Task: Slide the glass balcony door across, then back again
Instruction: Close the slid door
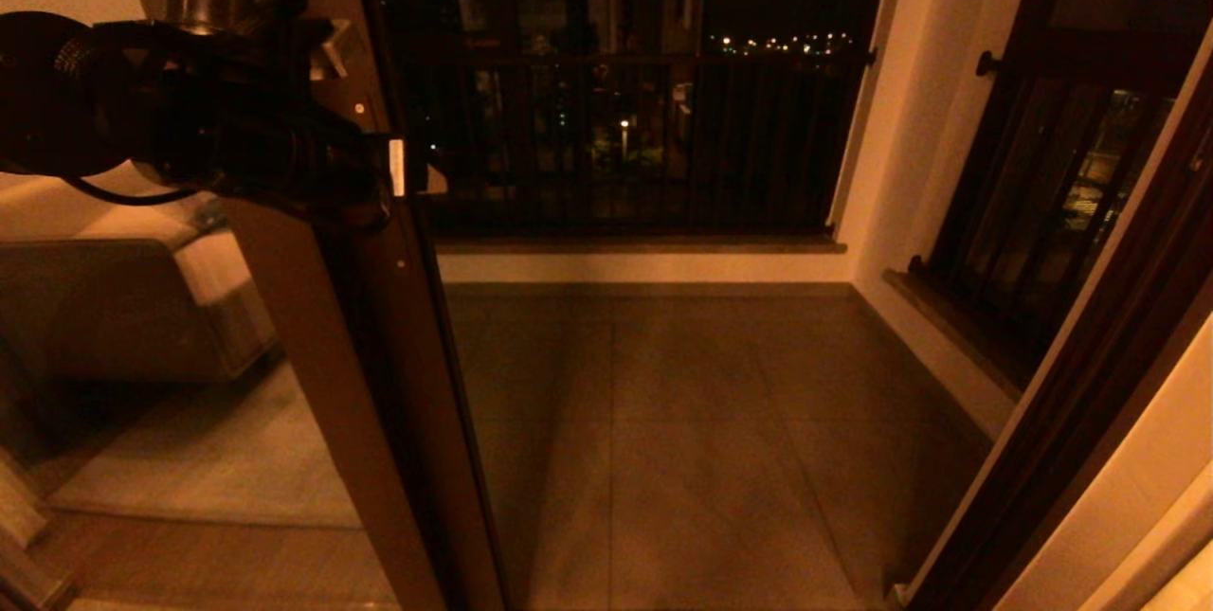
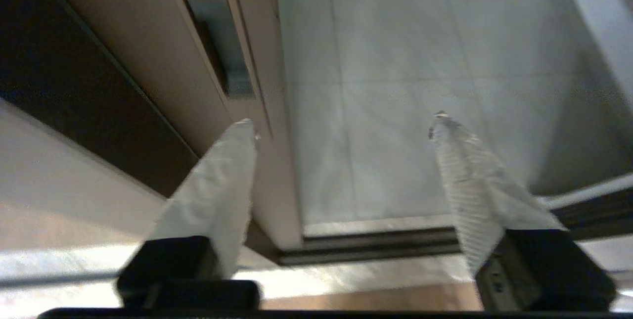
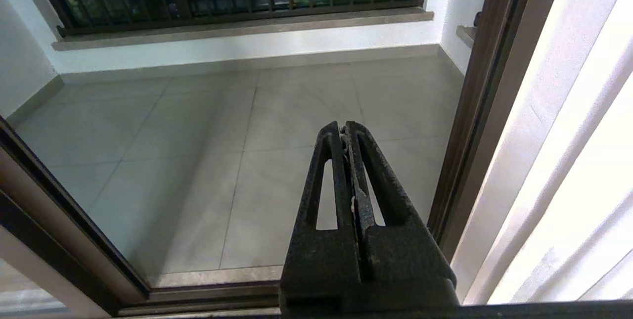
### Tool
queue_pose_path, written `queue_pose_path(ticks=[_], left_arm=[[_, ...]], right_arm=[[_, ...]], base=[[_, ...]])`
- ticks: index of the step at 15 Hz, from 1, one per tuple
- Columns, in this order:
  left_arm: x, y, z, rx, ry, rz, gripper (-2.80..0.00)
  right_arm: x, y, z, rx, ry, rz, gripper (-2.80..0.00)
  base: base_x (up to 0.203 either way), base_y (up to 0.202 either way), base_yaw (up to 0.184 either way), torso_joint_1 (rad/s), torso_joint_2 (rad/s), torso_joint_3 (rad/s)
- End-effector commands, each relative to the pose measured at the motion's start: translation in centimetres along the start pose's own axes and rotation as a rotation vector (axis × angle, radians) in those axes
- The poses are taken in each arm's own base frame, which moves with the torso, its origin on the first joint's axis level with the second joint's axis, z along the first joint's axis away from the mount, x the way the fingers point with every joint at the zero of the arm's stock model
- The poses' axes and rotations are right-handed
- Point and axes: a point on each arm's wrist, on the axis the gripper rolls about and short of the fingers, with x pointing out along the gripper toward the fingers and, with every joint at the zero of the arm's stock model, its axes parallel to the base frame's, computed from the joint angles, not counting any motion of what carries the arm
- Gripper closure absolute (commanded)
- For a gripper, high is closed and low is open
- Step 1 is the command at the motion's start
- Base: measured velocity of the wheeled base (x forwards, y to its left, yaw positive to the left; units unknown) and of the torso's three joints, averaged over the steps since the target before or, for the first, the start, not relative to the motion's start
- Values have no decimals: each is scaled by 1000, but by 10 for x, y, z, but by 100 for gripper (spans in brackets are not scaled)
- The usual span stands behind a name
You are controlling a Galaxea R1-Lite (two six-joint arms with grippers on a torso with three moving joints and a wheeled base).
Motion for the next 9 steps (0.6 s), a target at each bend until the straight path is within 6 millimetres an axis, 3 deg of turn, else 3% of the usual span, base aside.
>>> queue_pose_path(ticks=[1,9], left_arm=[[9,2,-3,4,15,11,-280],[36,6,-3,11,4,-16,-280]], right_arm=[[0,0,0,0,0,0,0],[0,0,0,0,0,0,0]], base=[[0,0,0,0,0,0],[0,0,0,0,0,0]])
